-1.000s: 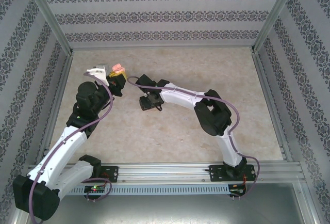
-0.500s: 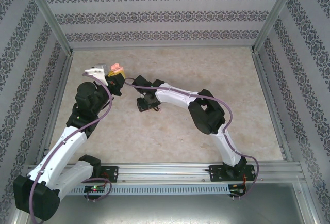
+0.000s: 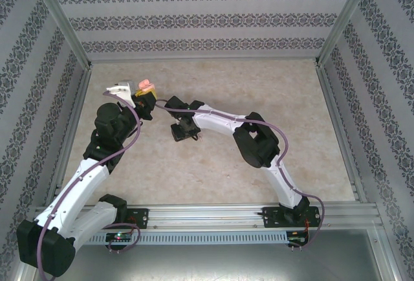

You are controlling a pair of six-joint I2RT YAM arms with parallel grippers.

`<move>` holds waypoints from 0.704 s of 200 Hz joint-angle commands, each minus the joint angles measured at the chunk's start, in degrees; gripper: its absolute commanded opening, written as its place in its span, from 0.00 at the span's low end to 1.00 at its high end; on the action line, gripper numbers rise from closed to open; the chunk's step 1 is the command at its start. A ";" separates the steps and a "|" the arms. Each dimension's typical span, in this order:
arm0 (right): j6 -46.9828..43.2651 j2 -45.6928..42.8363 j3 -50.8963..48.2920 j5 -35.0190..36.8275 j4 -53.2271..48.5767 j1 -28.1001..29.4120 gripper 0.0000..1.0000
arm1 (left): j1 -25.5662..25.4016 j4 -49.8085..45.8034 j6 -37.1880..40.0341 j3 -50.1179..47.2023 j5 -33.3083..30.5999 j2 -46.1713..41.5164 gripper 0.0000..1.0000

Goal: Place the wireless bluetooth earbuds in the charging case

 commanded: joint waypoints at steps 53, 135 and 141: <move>-1.70 1.65 0.63 1.59 -2.06 1.48 0.37 | 0.72 3.77 -1.13 -0.51 -0.28 -1.21 0.00; -1.72 2.27 0.55 4.17 -2.49 2.36 0.30 | 0.74 4.30 -1.80 -0.66 -0.34 -1.23 0.00; -1.71 2.25 0.47 4.25 -2.45 2.46 0.30 | 0.75 4.31 -1.81 -0.66 -0.37 -1.21 0.00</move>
